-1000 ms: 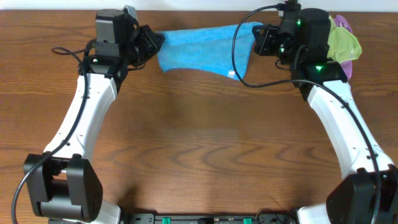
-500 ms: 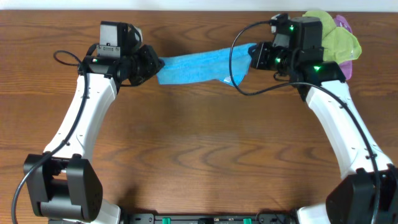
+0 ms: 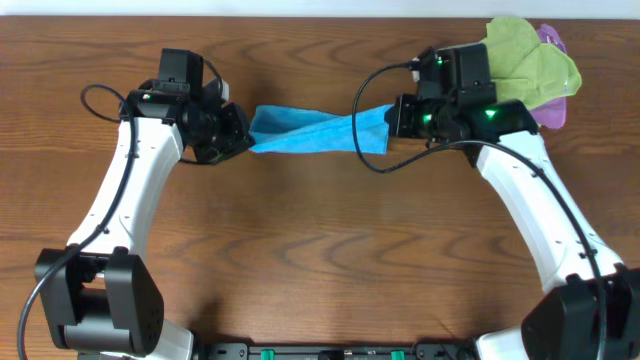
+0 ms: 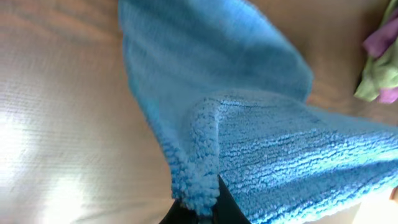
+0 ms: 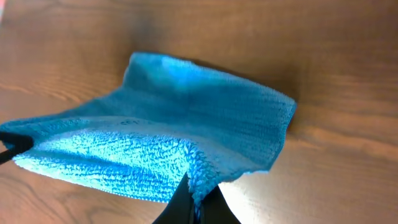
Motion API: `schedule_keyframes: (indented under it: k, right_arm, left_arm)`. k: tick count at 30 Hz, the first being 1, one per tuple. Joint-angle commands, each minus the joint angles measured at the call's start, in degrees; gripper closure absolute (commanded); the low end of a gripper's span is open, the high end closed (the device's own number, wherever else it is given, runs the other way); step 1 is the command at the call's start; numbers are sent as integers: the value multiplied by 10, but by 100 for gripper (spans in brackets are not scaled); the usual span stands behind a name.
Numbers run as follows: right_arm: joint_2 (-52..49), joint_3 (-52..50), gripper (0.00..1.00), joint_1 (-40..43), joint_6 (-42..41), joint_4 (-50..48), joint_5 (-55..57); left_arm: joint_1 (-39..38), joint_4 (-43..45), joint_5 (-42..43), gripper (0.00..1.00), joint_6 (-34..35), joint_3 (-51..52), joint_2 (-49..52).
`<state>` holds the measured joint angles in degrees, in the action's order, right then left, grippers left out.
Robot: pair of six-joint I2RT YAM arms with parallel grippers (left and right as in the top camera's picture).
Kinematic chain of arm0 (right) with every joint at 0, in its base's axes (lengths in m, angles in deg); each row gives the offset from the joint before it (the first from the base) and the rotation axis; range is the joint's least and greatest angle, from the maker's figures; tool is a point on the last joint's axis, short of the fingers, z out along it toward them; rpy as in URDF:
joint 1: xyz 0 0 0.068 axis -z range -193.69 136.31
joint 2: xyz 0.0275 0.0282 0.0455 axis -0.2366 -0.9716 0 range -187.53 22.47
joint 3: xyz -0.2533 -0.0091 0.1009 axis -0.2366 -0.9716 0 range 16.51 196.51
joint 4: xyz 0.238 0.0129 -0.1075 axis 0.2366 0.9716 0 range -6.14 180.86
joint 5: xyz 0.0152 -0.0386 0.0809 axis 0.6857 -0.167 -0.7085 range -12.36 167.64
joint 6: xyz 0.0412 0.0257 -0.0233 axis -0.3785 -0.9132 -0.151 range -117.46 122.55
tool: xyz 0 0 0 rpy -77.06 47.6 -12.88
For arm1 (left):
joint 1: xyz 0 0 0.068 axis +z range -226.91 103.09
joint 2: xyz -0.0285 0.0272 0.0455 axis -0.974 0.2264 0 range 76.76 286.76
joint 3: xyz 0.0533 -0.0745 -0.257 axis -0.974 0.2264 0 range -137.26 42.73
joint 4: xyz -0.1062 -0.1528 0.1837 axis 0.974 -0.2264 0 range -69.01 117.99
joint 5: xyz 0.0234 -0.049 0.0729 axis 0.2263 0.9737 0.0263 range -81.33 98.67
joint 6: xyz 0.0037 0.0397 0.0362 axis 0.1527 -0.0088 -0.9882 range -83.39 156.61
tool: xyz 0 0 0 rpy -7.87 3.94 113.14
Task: Fold the cloth
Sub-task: 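Lift the blue cloth with both grippers and stretch it apart upward, then lower the stretched blue cloth flat onto the table with both grippers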
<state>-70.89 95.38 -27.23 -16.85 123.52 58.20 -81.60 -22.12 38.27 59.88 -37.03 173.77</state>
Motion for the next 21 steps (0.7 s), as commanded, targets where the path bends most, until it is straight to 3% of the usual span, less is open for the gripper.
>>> schedule_keyframes:
  k: [1, 9, 21]
  right_arm:
    - [21, 13, 99, -3, 17, 17, 62]
    - [51, 13, 99, -42, 23, 92, 96]
    - [72, 6, 98, -86, 38, 167, 113]
  left_arm:
    - [17, -26, -44, 94, -41, -7, 4]
    - [16, -66, -41, 94, -53, 26, -49]
    - [16, -66, -25, 94, -49, 197, -185]
